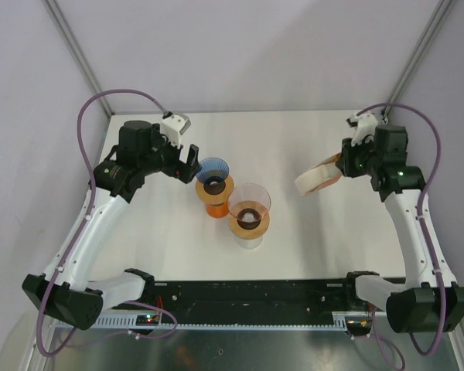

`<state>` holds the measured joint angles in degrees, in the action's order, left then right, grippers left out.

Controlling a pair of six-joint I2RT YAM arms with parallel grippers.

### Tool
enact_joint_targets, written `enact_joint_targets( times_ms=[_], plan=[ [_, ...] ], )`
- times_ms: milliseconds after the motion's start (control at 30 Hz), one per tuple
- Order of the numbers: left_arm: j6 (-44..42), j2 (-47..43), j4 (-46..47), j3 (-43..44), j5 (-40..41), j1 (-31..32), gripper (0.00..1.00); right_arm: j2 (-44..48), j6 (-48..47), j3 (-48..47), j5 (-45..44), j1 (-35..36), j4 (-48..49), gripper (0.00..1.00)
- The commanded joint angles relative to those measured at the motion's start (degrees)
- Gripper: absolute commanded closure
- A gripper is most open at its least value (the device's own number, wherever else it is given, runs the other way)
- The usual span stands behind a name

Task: Place the coffee filter in the dripper
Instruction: Pick up the coffee filter holder from the center of the board.

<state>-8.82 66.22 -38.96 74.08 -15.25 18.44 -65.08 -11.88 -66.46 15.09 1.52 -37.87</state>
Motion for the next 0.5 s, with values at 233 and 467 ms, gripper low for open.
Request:
enact_joint_targets(
  times_ms=[233,467],
  plan=[
    [-1.2,-4.4,-2.4,3.6,-3.3,-0.4,0.0,7.9,7.8,-19.2,-1.2,-0.7,-9.0,1.0],
    [-2.1,-8.1,-4.8,2.5,0.7,-0.5,0.0,6.9,9.1,-31.3,0.4,0.6,-16.5,1.0]
  ],
)
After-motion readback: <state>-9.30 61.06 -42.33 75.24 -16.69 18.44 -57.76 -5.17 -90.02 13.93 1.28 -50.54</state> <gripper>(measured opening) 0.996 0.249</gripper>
